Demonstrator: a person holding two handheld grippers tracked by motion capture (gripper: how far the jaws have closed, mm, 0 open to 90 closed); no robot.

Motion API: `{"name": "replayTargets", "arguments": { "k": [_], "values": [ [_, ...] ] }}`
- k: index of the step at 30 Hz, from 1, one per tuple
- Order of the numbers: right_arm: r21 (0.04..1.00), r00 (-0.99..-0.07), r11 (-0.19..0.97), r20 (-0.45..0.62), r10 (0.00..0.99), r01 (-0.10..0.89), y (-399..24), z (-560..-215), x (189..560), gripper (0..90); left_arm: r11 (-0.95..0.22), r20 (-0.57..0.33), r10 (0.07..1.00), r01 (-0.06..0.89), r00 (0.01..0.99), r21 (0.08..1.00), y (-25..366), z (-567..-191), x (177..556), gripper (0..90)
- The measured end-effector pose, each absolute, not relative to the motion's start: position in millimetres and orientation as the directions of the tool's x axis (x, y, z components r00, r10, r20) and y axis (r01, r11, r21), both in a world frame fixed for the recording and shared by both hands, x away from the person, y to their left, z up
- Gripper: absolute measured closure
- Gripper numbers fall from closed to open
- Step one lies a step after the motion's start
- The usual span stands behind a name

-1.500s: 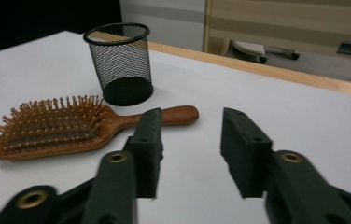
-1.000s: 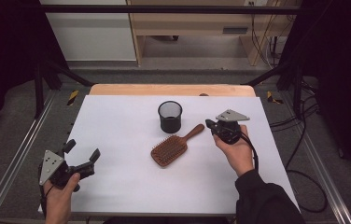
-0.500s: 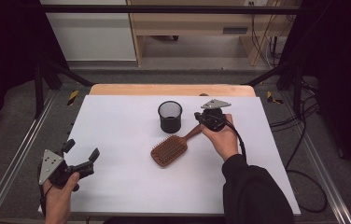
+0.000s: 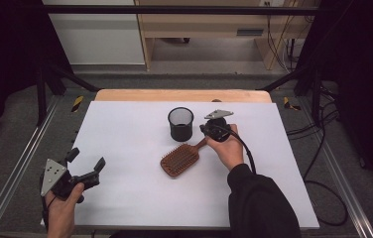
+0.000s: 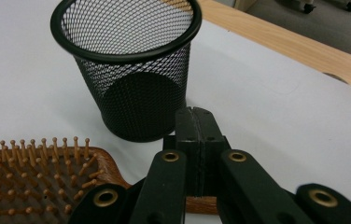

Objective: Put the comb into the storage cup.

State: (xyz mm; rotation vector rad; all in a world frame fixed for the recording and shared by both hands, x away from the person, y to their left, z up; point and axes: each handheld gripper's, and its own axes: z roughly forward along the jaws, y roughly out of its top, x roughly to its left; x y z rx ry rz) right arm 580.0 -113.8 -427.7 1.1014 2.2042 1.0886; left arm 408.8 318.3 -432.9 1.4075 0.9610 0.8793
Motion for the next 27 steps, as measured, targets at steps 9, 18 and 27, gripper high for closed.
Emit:
{"name": "replayTargets", "arguments": {
  "k": [9, 18, 27],
  "values": [
    [0.759, -0.599, 0.426, -0.059, 0.798, 0.493, -102, -450, 588, 90.0, -0.003, -0.021, 0.923, 0.063, 0.385, 0.998, 318, -433, 409, 3.8],
    [0.714, -0.645, 0.493, -0.077, 0.76, 0.497, -90, -463, 590, 90.0, -0.003, -0.022, 0.922, 0.063, 0.387, 0.998, 318, -433, 409, 3.8],
    [0.686, -0.677, 0.534, -0.082, 0.732, 0.494, -84, -470, 589, 90.0, -0.007, -0.019, 0.921, 0.064, 0.389, 0.998, 318, -433, 409, 3.9]
  ]
}}
